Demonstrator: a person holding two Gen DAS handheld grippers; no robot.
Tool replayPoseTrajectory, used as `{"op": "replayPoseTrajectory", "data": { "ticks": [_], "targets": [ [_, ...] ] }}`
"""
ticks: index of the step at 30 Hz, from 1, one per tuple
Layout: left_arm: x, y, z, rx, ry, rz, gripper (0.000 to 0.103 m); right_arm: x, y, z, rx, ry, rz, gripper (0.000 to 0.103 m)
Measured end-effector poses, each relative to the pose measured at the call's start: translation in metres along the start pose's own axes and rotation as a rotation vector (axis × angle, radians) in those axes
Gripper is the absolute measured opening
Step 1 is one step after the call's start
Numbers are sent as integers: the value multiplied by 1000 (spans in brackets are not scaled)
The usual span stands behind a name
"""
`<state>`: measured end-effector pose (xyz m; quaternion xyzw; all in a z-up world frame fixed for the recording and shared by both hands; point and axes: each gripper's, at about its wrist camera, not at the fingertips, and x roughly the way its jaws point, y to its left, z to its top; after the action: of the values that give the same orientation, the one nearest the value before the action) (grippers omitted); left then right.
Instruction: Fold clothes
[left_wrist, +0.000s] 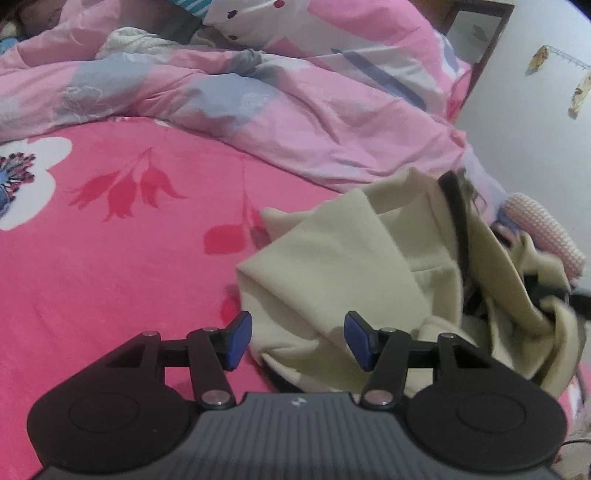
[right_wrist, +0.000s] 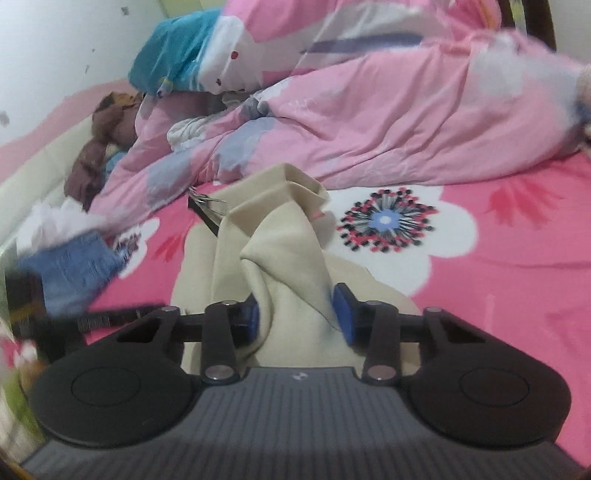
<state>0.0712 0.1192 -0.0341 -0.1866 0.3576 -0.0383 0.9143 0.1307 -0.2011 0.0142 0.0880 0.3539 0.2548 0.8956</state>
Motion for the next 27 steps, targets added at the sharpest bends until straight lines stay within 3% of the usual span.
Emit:
{"op": "replayPoseTrajectory", "data": {
  "ticks": [8,14,20,27],
  "targets": [
    [-22,-16,-7,33,-25,-81,78,-38,22,-82,-5,-11,-106,28],
    [-30,-39,-11,112,-42,-116,80,-63,35,-140,15,-19,-193,28],
    [-32,-43,-11,115,-57,-150,80,-83,29,-150,59,-14,-238,27],
    [-16,-40,1,56,-29,-238,80,-105,47,-127,3,-106,-214,34]
  ]
}}
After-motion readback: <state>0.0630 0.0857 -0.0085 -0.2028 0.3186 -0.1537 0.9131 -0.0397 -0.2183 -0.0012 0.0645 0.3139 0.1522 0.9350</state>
